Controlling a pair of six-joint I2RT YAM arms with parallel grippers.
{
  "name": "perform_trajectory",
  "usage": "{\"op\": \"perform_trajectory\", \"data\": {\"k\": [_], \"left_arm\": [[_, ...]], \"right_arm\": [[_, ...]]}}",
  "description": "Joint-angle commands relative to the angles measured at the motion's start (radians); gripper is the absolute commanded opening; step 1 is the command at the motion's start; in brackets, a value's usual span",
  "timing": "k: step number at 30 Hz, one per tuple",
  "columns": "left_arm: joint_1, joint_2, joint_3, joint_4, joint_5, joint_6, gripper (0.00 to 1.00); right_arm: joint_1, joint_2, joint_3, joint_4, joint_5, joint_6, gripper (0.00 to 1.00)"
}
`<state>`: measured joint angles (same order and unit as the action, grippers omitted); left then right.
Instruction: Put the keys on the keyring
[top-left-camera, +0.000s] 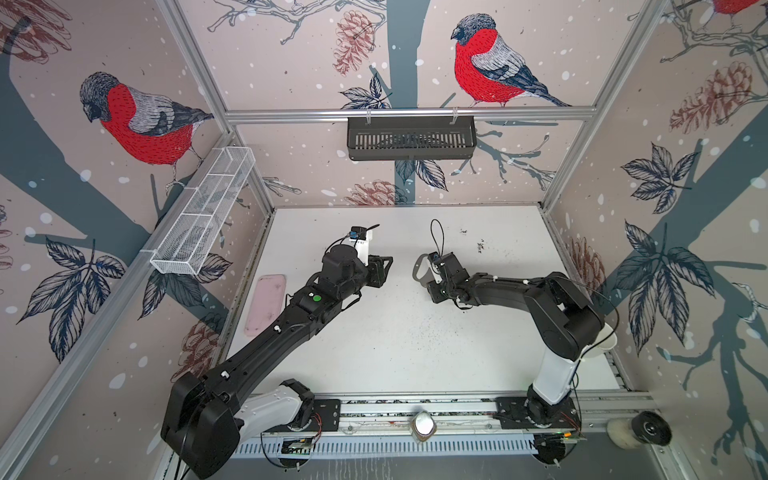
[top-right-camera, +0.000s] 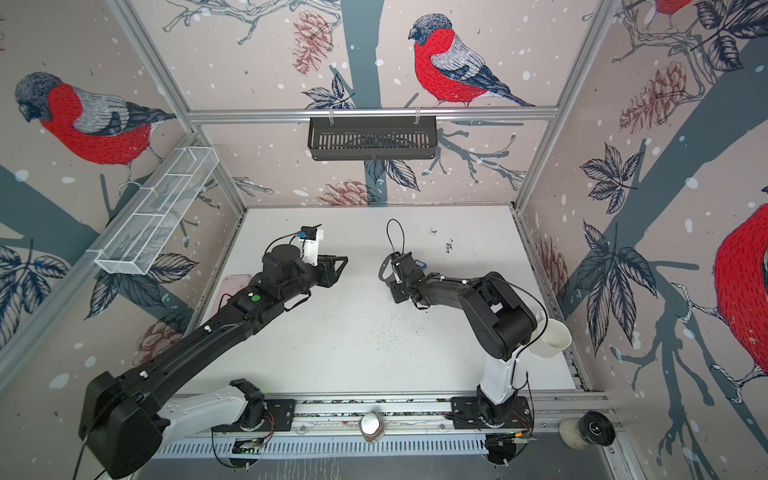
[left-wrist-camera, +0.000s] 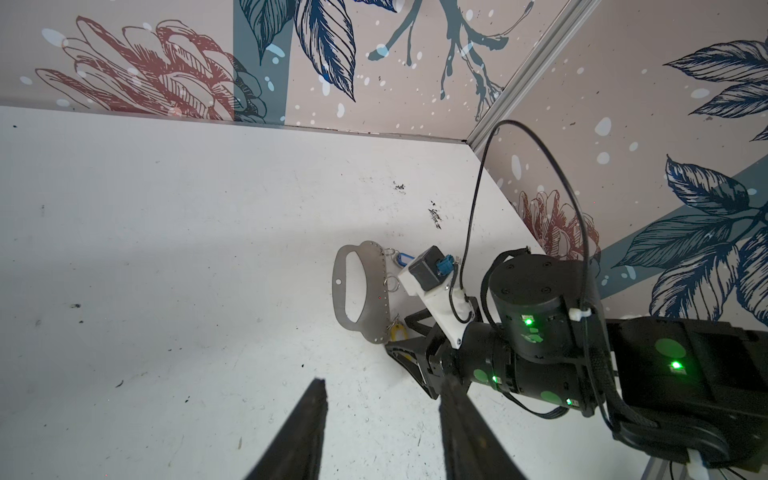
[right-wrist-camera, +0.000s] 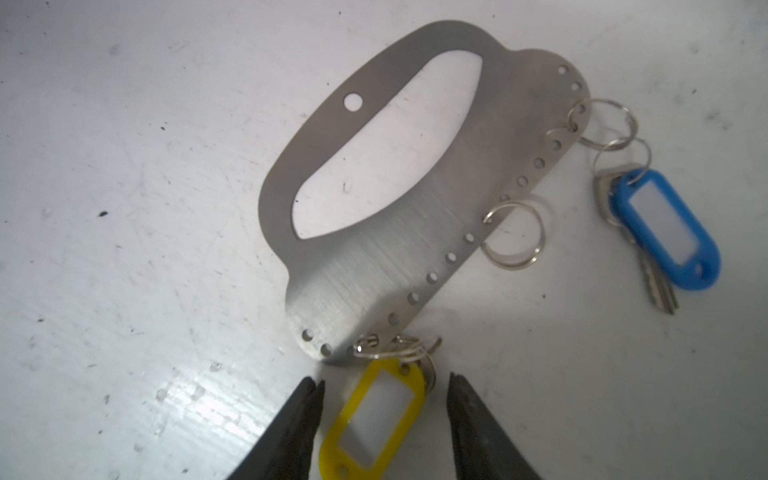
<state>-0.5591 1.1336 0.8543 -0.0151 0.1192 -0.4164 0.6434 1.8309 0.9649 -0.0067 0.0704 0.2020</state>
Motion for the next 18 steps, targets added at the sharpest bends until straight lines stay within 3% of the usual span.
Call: {"op": "perform_trajectory", "data": {"k": [1, 12, 18], "left_arm": [[-0.001, -0.011, -0.003, -0.014, -0.023, 0.017, 0.46], [0.0, -0.028, -0.023, -0.013, -0.029, 0.019, 0.46], [-0.001, -0.031, -0.017, -0.02, -0.025, 0.022, 0.46]], "right_arm": [[0.021, 0.018, 0.021, -0.06, 0.1, -0.008, 0.51], [-0.023, -0.058, -0.024, -0.174, 0.357, 0.03, 0.48], [-0.129, -0.2, -0.096, -0.12, 0.202, 0.041, 0.47]]}}
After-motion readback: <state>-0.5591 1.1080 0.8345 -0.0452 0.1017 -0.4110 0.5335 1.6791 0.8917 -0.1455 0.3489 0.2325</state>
